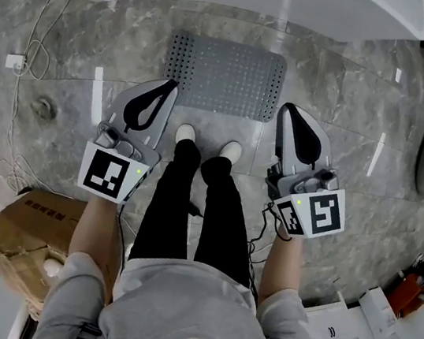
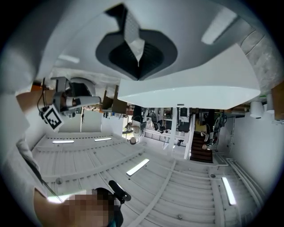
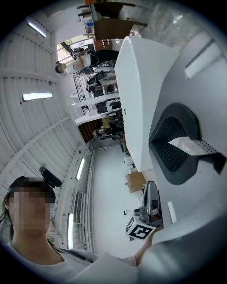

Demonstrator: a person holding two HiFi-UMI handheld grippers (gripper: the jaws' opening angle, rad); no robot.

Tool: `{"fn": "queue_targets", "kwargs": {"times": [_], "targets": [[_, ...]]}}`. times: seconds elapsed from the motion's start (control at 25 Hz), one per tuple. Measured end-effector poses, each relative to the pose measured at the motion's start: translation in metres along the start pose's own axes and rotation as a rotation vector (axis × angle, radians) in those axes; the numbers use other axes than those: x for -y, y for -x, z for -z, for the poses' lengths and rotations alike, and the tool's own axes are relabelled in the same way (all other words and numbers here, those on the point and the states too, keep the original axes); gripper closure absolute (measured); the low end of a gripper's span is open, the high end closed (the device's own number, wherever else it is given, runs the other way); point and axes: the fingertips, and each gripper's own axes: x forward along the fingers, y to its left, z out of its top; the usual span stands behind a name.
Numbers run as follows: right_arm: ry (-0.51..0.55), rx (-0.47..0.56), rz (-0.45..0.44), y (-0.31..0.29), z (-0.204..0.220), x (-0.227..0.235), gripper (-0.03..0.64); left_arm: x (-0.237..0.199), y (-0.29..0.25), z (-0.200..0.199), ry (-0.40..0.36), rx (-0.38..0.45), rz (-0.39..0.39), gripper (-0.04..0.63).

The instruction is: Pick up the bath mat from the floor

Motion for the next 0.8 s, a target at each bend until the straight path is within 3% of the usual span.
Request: {"fn": "queue_targets", "kwargs": {"times": [0.48, 0.8], "targets": [[0.01, 0.007, -0.006, -0.034, 0.136, 0.039, 0.617, -0.014, -0.047, 0.137, -0.012, -0.008, -0.02, 0.594], [0.008, 0.03, -0.004, -0.064, 0.234, 0.08, 0.617, -0.037, -0.091, 0.231, -0.019, 0.03, -0.049, 0.594]]}}
